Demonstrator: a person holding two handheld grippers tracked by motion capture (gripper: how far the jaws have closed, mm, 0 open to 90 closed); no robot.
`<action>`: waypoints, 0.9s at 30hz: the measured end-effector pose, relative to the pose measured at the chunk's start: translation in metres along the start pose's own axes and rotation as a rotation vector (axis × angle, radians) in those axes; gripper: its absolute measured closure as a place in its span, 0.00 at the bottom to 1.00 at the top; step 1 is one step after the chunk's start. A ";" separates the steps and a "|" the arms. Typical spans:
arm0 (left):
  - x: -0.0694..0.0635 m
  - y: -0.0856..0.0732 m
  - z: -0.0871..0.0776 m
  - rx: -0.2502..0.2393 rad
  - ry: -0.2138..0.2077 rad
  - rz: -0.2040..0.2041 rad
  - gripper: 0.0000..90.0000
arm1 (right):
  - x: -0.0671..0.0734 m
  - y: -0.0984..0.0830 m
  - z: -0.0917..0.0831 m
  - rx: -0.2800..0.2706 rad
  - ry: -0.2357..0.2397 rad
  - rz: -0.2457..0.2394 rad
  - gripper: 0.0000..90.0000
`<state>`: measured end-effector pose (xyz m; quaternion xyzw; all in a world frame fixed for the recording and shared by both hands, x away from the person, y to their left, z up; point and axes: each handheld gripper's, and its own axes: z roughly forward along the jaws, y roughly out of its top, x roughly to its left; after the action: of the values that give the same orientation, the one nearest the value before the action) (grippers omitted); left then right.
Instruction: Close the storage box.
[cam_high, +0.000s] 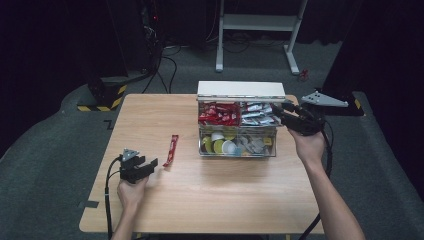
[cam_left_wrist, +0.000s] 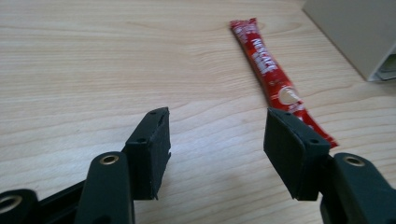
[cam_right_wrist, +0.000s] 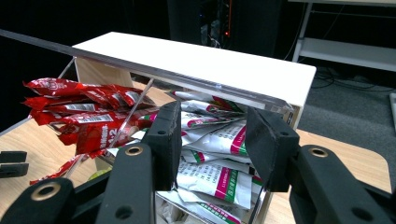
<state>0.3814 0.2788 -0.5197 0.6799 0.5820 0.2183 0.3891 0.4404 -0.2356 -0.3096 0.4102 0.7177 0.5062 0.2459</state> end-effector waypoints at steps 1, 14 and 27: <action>0.002 -0.002 0.001 -0.002 0.016 -0.006 0.46 | 0.001 0.000 -0.001 -0.001 0.002 -0.002 0.63; 0.002 -0.006 0.004 0.034 0.074 0.035 0.46 | -0.003 -0.009 -0.007 0.006 -0.002 0.009 0.62; -0.005 -0.006 0.007 0.057 0.106 0.098 0.41 | -0.006 -0.019 -0.009 0.023 -0.009 0.017 0.62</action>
<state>0.3817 0.2726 -0.5276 0.7057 0.5739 0.2564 0.3271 0.4306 -0.2483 -0.3245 0.4213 0.7187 0.4984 0.2400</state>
